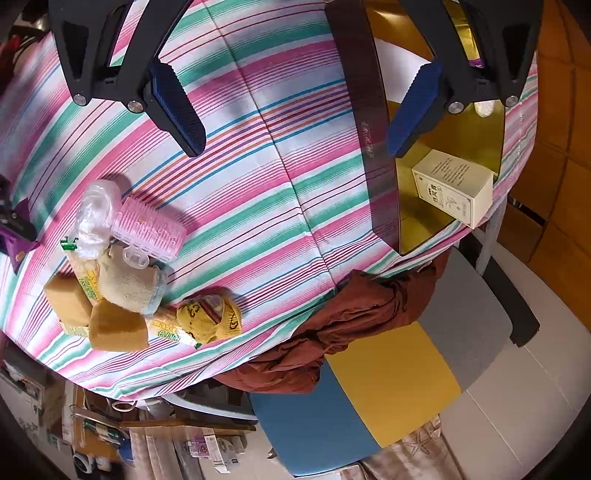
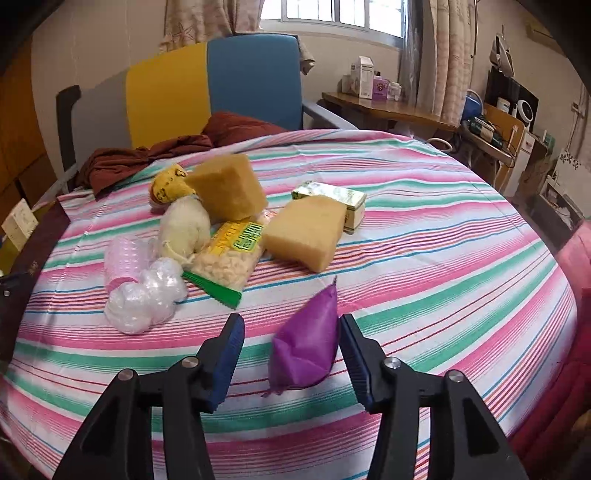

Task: Organize objects
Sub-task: 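Grasp the plastic-wrapped cotton bag with the left gripper while the right holds the pouch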

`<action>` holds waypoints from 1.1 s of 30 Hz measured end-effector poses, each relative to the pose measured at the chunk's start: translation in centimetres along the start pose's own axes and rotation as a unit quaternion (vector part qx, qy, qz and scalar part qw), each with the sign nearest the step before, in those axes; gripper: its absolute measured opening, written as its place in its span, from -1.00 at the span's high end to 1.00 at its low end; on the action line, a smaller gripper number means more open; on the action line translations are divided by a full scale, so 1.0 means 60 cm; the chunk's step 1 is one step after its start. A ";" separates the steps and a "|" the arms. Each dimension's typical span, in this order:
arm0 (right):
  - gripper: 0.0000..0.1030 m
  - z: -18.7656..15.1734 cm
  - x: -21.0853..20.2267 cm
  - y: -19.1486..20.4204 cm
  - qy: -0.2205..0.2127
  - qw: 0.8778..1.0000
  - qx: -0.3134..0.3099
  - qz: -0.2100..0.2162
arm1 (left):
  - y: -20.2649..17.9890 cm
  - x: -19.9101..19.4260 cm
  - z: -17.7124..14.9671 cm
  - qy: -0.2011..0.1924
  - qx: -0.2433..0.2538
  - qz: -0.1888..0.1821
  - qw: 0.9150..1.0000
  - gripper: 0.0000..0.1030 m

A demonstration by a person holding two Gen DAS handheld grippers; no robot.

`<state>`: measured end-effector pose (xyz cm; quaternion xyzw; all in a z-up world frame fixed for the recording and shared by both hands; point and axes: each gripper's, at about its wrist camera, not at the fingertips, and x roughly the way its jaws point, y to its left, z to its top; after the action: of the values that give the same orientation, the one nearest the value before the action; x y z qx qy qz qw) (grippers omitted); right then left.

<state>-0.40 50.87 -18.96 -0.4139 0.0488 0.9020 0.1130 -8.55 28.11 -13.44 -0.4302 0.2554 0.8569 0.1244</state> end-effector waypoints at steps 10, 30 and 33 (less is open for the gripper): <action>0.40 -0.010 -0.019 -0.037 -0.006 0.998 0.056 0.031 | -0.008 0.019 0.017 0.012 -0.004 -0.009 1.000 -0.92; 0.40 -0.065 -0.063 -0.083 -0.017 0.994 0.099 0.049 | -0.203 0.043 0.103 -0.014 0.129 -0.137 0.982 -0.92; 0.40 -0.068 -0.058 -0.086 -0.013 0.994 0.100 0.050 | -0.215 0.064 0.105 0.006 0.145 -0.139 0.980 -0.92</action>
<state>6.06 54.59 -18.99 -0.3856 0.1575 0.9026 0.1088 -9.48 42.34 -17.62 -0.4436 0.3157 0.7825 0.3021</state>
